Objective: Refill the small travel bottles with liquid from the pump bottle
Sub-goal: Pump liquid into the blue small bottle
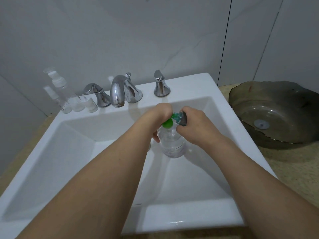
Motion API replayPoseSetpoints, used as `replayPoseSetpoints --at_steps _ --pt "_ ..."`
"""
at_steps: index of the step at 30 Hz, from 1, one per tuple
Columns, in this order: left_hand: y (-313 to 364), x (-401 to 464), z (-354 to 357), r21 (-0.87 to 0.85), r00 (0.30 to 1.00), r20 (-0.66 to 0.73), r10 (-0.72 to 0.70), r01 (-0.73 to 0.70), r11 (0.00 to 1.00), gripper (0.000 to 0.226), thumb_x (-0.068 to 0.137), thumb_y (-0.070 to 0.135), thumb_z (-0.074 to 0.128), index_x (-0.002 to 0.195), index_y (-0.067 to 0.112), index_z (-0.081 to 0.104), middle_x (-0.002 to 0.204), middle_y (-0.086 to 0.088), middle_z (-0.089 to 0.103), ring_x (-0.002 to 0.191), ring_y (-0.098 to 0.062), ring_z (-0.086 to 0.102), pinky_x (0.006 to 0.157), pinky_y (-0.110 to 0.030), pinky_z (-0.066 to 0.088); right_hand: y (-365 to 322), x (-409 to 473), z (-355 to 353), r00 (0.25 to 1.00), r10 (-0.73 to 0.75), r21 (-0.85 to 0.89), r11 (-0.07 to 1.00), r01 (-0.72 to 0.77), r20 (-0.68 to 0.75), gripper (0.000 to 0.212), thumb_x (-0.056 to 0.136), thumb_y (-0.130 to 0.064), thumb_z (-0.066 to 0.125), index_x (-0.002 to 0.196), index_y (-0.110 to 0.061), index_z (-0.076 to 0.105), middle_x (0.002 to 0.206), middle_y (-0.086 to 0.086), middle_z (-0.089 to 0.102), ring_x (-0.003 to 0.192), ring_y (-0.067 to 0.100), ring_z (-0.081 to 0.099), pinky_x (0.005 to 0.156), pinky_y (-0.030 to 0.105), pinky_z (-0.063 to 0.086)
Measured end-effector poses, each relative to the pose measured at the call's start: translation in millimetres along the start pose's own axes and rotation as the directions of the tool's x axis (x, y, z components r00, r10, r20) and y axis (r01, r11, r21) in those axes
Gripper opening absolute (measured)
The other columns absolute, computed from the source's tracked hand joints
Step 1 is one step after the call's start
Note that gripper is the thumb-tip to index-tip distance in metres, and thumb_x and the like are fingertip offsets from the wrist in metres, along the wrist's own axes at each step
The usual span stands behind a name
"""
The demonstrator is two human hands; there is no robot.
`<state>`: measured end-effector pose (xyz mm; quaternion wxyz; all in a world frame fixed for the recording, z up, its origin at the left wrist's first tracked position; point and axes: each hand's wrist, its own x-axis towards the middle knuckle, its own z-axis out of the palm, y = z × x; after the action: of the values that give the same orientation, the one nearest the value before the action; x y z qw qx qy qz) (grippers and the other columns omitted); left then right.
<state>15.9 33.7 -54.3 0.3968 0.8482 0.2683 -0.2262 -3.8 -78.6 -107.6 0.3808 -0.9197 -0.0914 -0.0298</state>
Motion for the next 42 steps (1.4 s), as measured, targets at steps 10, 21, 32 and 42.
replayPoseSetpoints --at_steps 10,21,32,42 --pt "2 20 -13 -0.032 0.993 0.111 -0.039 0.043 0.999 0.048 0.098 0.036 0.032 0.119 0.002 0.06 0.117 -0.023 0.057 0.098 -0.056 0.06 0.064 -0.067 0.059 -2 0 -2 0.997 -0.044 0.023 0.999 0.046 -0.06 0.016 0.078 -0.013 0.062 0.091 -0.013 0.052 0.086 0.0 0.052 0.078 0.022 0.052 0.067 0.035 0.045" --pt "8 20 -14 0.0 0.992 0.119 -0.052 0.053 0.999 0.052 0.101 0.041 0.032 0.126 0.002 0.055 0.123 -0.022 0.056 0.097 -0.049 0.058 0.073 -0.074 0.054 -3 0 -4 0.996 -0.058 0.053 0.997 0.061 -0.066 0.017 0.079 -0.015 0.063 0.09 -0.015 0.051 0.088 0.0 0.053 0.078 0.02 0.052 0.066 0.033 0.044" --pt "-1 22 2 0.01 1.0 -0.005 -0.022 0.022 1.0 0.044 0.097 0.017 0.029 0.126 -0.004 0.054 0.124 -0.022 0.052 0.094 -0.054 0.063 0.073 -0.063 0.06 -1 -2 -2 1.0 0.01 0.02 1.0 -0.01 0.015 0.019 0.077 -0.012 0.061 0.095 -0.01 0.054 0.093 0.005 0.058 0.082 0.026 0.056 0.071 0.037 0.05" --pt "-2 29 -5 0.032 1.0 0.026 -0.004 0.003 0.999 0.046 0.095 0.027 0.031 0.121 0.001 0.059 0.12 -0.022 0.058 0.087 -0.051 0.068 0.068 -0.063 0.061 -3 -1 -3 1.0 0.005 0.059 0.998 -0.006 0.018 0.014 0.077 -0.013 0.061 0.085 -0.015 0.049 0.085 0.0 0.054 0.077 0.024 0.053 0.062 0.032 0.043"
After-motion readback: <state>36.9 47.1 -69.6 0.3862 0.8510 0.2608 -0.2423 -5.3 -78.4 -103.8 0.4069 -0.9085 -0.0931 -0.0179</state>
